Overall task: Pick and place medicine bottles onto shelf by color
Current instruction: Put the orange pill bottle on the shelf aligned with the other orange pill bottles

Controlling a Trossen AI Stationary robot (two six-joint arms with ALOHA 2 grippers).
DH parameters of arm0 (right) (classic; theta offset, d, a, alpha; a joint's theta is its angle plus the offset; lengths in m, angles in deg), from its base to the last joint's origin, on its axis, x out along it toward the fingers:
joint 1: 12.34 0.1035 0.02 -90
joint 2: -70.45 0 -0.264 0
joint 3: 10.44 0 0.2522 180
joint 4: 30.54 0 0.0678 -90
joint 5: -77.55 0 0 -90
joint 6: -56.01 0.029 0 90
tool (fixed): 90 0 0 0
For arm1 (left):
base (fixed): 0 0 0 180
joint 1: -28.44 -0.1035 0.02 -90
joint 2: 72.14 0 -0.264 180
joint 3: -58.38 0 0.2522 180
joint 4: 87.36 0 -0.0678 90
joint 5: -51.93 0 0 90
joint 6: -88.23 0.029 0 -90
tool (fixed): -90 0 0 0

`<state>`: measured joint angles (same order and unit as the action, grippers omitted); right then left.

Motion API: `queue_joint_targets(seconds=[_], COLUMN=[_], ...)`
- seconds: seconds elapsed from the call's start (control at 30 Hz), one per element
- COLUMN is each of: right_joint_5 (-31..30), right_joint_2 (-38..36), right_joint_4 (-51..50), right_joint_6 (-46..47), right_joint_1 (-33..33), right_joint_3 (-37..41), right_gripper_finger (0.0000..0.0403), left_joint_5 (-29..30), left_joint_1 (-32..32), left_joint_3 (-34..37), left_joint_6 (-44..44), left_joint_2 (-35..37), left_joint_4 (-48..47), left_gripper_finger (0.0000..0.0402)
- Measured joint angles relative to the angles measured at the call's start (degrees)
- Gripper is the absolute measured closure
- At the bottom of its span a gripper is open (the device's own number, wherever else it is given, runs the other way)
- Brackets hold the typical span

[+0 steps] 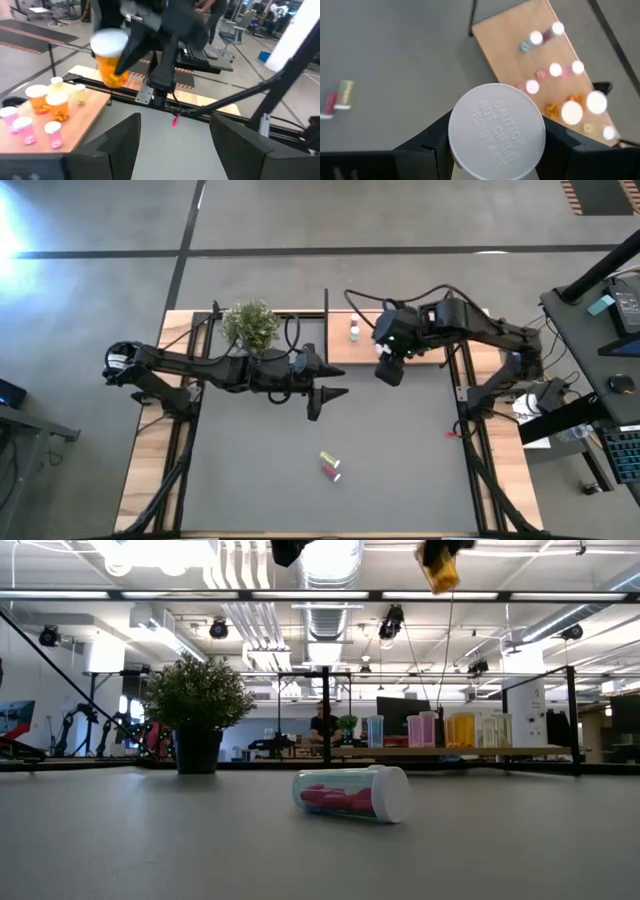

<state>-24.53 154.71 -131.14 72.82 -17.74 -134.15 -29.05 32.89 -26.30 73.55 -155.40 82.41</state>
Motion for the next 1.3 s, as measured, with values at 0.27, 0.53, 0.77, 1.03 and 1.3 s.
queue_joint_targets(seconds=[0.27, 0.53, 0.77, 1.03, 1.3], right_joint_5=[-0.6, -10.8, -20.4, -27.1, -26.6], right_joint_2=[-16.6, -24.2, -24.3, -20.5, -15.7], right_joint_4=[21.5, 38.7, 44.3, 50.6, 51.2], right_joint_6=[11.2, 25.6, 39.5, 43.6, 42.6], right_joint_1=[-2.4, -2.5, -2.5, -3.2, -6.6], right_joint_3=[30.9, 56.0, 67.3, 70.7, 69.9], right_gripper_finger=[0.0209, 0.0209, 0.0209, 0.0209, 0.0209], left_joint_5=[2.0, 2.7, 3.5, 3.5, 3.5], left_joint_1=[0.0, 0.0, 0.0, 0.0, 0.0], left_joint_3=[0.1, 0.1, 0.2, 0.2, 0.2], left_joint_6=[0.0, 0.0, 0.0, 0.0, 0.0], left_joint_2=[0.5, 0.6, 0.6, 0.6, 0.6], left_joint_4=[-0.1, 0.0, 0.0, 0.0, 0.0], left_gripper_finger=[0.0180, 0.0180, 0.0180, 0.0180, 0.0180])
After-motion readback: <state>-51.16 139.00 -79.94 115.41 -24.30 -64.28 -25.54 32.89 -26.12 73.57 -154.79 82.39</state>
